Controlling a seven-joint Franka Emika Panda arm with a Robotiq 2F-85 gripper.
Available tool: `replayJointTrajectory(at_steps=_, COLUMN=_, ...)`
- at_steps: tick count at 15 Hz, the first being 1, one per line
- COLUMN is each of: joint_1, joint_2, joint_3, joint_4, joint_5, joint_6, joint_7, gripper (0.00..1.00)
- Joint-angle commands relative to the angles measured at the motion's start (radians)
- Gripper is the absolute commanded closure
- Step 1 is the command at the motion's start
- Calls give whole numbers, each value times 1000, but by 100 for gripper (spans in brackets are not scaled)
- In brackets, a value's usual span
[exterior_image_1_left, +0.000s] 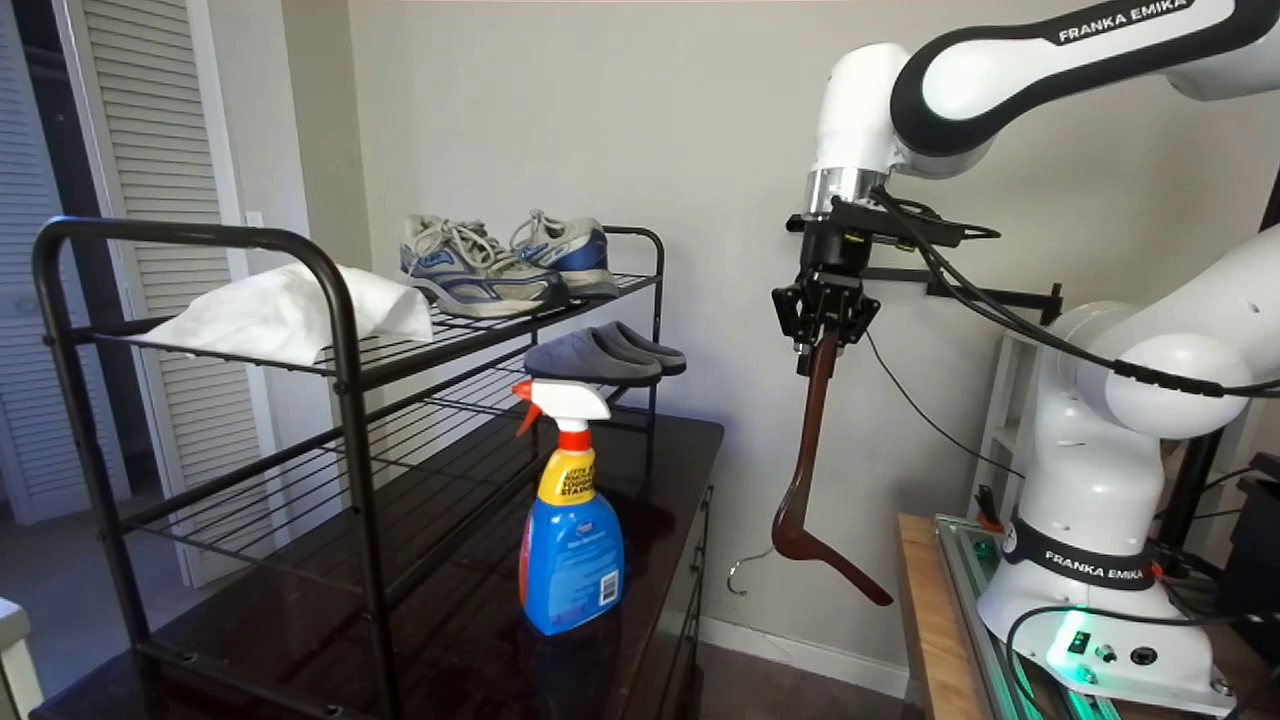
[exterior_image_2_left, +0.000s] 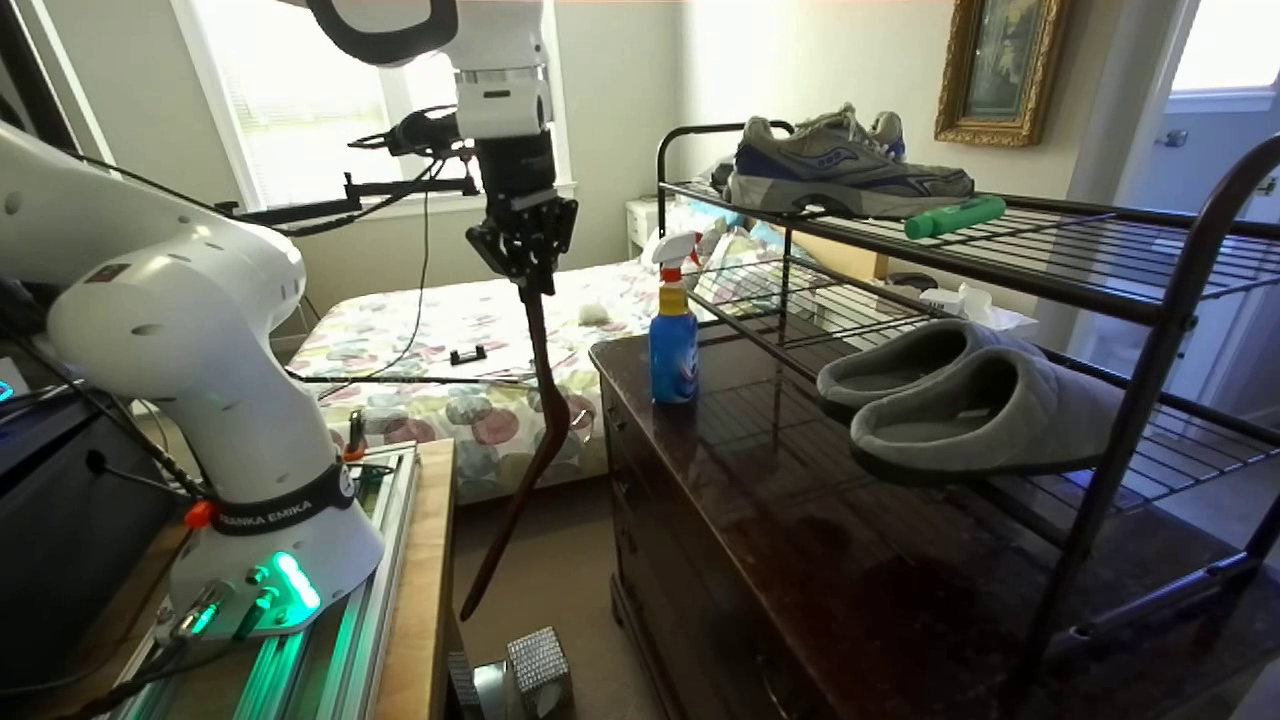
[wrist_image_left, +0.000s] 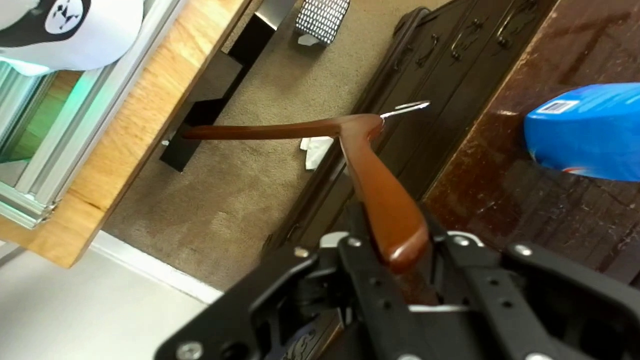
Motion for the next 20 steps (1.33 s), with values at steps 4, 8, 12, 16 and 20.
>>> replayJointTrajectory(at_steps=4, joint_1=72, joint_2=129, joint_3=76, joint_4=72, joint_5=76, joint_6=47, joint_7=-135, gripper=93)
replayJointTrajectory(at_steps=8, joint_1=109, joint_2=176, joint_3=71, joint_4=124, joint_5=117, joint_6=79, joint_7=-221, gripper=93)
replayJointTrajectory(at_steps=12, joint_1=124, joint_2=194, joint_3=39, joint_4=154, joint_5=203, joint_6=119, joint_7=-318, gripper=93)
replayJointTrajectory(at_steps=16, joint_1=132, joint_2=195, joint_3=-18, joint_4=151, joint_5=318, joint_6=134, joint_7=-446, gripper=93)
replayJointTrajectory(at_steps=20, joint_1=148, joint_2=195, joint_3=-103, joint_4=133, joint_5=440, joint_6=123, joint_7=-621, gripper=93)
